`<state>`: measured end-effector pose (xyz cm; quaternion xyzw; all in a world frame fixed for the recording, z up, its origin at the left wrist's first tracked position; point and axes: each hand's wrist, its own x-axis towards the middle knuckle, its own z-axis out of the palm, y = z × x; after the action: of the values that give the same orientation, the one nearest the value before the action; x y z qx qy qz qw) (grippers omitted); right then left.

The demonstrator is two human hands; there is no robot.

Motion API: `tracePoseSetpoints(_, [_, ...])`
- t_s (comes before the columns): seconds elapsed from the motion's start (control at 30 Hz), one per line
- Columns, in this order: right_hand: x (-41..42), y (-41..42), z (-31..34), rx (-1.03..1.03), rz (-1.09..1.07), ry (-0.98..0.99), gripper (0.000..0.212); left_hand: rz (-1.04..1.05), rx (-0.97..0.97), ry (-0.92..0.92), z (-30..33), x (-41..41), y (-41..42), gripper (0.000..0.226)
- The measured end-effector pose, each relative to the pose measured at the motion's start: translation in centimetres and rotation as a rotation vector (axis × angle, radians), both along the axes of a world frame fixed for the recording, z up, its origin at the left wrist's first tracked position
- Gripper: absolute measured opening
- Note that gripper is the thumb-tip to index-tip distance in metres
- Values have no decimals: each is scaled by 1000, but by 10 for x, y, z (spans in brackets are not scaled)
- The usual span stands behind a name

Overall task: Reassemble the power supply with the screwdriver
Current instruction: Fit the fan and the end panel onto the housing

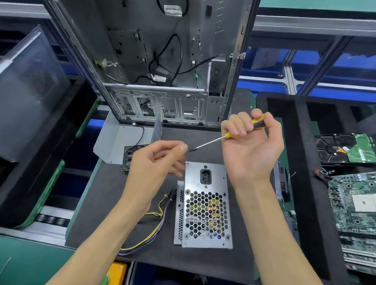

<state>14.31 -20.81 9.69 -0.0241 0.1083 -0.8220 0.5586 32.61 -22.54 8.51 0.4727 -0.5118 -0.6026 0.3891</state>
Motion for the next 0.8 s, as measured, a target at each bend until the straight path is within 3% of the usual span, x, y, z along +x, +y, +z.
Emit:
tracePoseSetpoints(0.1, [-6, 6, 8, -49, 29, 121, 35, 12, 76, -222, -8, 3, 5, 41])
tracePoseSetpoints(0.2, [-8, 12, 17, -48, 64, 309, 42, -199, 293, -318, -13, 4, 16, 55])
tracePoseSetpoints(0.27, [-8, 17, 21, -46, 89, 414, 42, -295, 388, -266, -14, 4, 25, 54])
tracePoseSetpoints(0.47, [0, 29, 28, -77, 117, 567, 42, -416, 469, -82, -15, 7, 32, 23])
tracePoseSetpoints(0.8, [7, 33, 23, -141, 155, 690, 36, -368, 536, 131, -17, 4, 34, 26])
